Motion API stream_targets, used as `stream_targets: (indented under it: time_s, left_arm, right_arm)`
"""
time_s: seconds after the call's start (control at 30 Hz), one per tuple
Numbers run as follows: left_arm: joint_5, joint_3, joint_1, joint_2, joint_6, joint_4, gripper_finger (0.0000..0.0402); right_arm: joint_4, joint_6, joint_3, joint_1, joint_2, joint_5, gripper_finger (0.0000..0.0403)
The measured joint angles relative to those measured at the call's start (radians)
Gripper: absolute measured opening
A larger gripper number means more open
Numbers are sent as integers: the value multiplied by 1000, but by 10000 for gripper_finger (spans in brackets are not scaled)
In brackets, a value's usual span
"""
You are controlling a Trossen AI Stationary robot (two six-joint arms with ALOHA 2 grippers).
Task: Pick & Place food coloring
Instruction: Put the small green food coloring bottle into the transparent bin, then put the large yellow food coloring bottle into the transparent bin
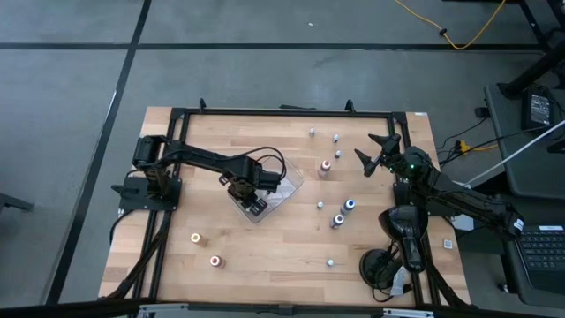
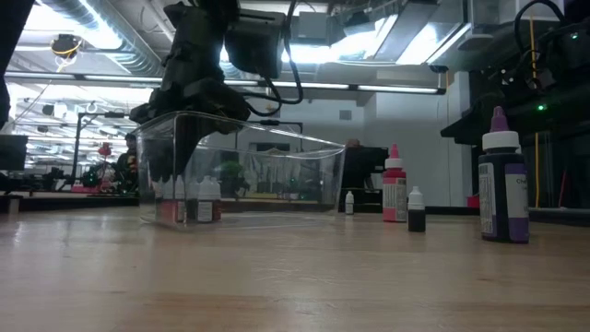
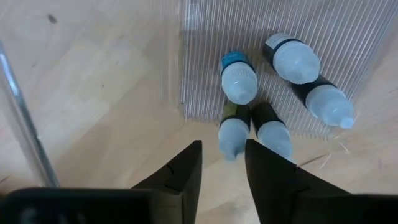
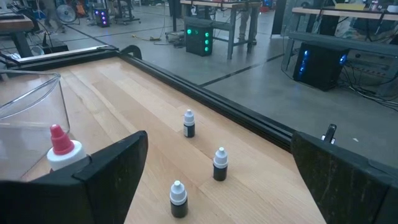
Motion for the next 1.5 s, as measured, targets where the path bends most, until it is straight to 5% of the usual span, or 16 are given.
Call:
stream_targets:
  time_s: [0.67,1.33,1.5]
  left_arm:
    - [-2,92,11,-7,35,-56,223]
    - [61,424,-74,-55,69,-363,223]
    - [71,381,-155,-97,49,-350,223]
  right_arm:
    - [0,0,0,0,0,0,394]
    - [0,-1,0,0,0,0,394]
    - [0,-1,0,0,0,0,394]
